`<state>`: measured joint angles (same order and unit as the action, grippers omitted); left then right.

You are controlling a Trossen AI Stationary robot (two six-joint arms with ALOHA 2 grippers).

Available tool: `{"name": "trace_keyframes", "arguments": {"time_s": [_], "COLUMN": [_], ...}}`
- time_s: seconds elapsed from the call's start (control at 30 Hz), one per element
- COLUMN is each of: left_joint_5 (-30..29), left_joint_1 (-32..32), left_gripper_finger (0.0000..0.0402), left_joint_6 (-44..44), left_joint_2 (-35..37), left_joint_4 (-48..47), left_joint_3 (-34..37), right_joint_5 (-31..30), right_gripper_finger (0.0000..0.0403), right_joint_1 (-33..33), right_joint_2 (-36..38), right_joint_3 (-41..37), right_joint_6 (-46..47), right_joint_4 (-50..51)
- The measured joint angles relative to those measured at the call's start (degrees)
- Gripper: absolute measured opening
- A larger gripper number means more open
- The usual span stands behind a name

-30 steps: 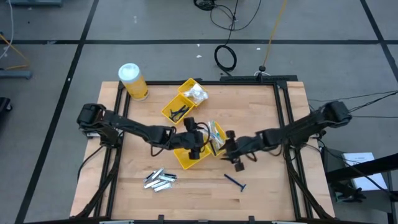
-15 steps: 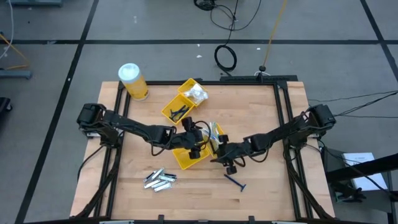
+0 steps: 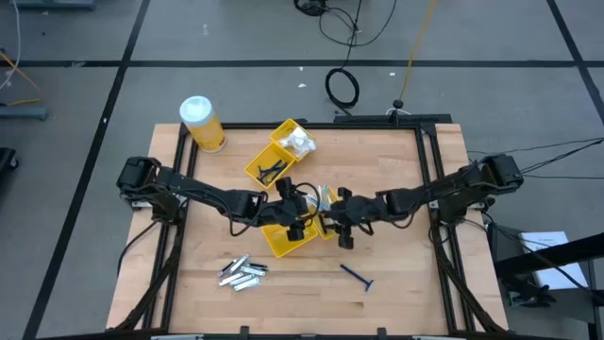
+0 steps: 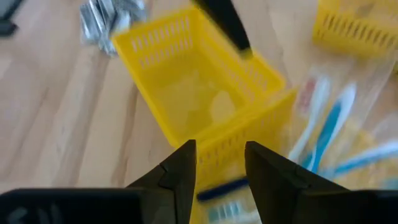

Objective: Pick & Place Travel size toiletries
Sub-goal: Put the blue razor into the bottom left yellow basket

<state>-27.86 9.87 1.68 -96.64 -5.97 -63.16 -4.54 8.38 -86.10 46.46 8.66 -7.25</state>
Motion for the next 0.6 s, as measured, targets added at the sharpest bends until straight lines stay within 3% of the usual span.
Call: {"name": "trace_keyframes", "arguments": {"time_s": [0.2, 0.6], "left_joint_5": [0.0, 0.1], "left_joint_1": [0.0, -0.8], "left_gripper_finger": [0.0308, 0.0308], "left_joint_6": [0.2, 1.0], "left_joint_2": [0.0, 0.0], "left_joint_4": [0.1, 0.2], "left_joint_3": [0.0, 0.0], "right_joint_5": [4.8, 4.6], "right_gripper_finger": [0.0121, 0.0103], "right_joint_1": [-3.2, -3.2], "right_joint_2": [-3.0, -10.0], "right_joint_3": [-0.1, 0.1], "right_joint_6": [0.7, -3.4], "right_joint_4": [1.9, 1.2]}}
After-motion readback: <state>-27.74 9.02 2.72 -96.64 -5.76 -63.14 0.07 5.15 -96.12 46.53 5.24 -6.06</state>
